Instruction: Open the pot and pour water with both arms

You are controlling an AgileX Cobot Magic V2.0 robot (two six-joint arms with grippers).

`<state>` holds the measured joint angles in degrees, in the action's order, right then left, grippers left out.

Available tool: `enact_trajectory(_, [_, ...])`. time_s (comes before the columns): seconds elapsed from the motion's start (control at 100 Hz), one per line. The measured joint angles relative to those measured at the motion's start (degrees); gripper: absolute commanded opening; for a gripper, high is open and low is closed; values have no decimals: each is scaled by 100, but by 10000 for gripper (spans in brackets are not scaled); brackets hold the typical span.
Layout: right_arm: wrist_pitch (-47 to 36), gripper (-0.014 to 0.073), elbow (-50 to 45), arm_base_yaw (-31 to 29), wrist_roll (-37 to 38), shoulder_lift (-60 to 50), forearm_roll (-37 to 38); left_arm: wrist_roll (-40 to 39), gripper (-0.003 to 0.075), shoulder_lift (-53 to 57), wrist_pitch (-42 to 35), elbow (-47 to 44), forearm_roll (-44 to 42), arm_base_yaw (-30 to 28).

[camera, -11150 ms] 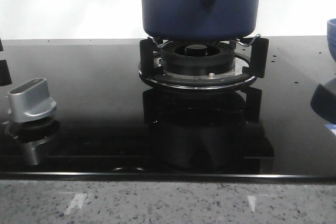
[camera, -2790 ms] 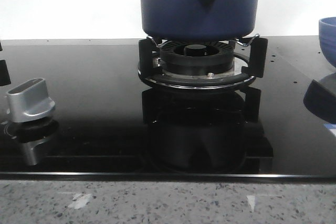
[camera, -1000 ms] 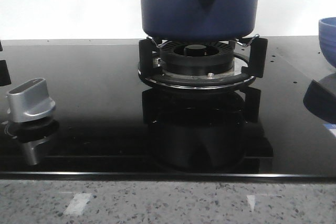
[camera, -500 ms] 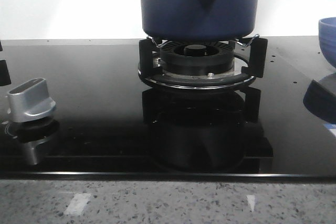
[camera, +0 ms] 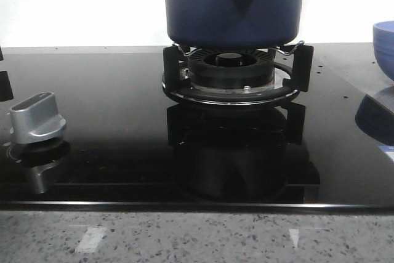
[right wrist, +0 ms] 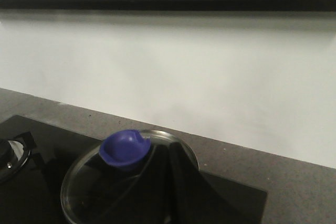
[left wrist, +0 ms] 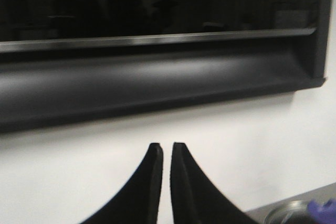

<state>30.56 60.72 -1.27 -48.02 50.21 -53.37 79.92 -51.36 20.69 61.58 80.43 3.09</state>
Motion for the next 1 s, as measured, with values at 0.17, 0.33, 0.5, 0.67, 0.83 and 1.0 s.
enact_trajectory(0.17, [-391, -46, -1451, 38, -144, -1266, -13, 274, -20, 1155, -320, -1411, 12, 273])
enact_trajectory(0.33, [-568, -46, -2753, 38, -154, -2643, -24, 359, -20, 2226, -442, -2645, 218, 571])
enact_trajectory(0.5, [-580, -46, -3835, 38, -154, -3710, -33, 387, -20, 3299, -555, -3636, 703, 593])
enact_trajectory(0.67, [-580, -46, -4457, 38, -154, -4248, -33, 387, -20, 4118, -577, -4326, 1033, 593])
enact_trajectory(0.83, [-580, -46, -4607, 38, -154, -4328, -33, 387, -20, 4508, -590, -4645, 1343, 593])
enact_trajectory(1.0, [-580, -46, -4607, 38, -165, -4328, -36, 387, -20, 4532, -590, -4767, 1392, 593])
